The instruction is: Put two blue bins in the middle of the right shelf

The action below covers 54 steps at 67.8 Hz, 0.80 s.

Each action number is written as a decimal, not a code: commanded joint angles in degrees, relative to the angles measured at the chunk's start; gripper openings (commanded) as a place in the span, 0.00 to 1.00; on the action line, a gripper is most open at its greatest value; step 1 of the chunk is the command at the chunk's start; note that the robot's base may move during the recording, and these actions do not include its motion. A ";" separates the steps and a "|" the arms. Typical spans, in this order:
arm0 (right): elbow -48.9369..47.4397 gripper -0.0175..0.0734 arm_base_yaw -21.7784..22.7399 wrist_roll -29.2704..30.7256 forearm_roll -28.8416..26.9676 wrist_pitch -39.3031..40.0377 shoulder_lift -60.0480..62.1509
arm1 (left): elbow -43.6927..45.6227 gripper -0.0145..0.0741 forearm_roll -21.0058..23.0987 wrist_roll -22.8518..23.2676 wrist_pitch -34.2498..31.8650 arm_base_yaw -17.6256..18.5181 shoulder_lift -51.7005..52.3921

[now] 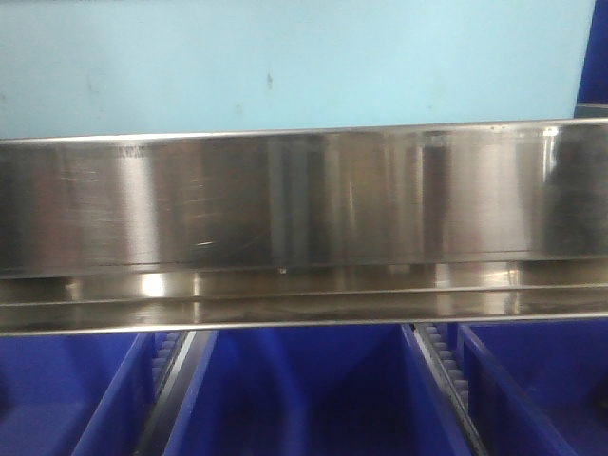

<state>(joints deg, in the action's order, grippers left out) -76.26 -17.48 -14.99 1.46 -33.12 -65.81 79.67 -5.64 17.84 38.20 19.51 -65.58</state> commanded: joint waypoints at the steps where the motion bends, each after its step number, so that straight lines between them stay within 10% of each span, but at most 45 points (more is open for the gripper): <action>1: -0.01 0.01 0.77 0.38 2.49 1.02 0.69 | 0.61 0.04 -1.23 0.14 -3.39 -0.29 1.30; 54: -0.01 0.01 0.77 0.38 2.49 1.13 0.69 | 0.61 0.04 -1.23 0.14 -3.39 -0.29 1.30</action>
<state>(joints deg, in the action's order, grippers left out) -76.26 -17.48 -14.99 1.46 -33.12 -65.81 79.67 -5.64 17.74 38.20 19.51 -65.58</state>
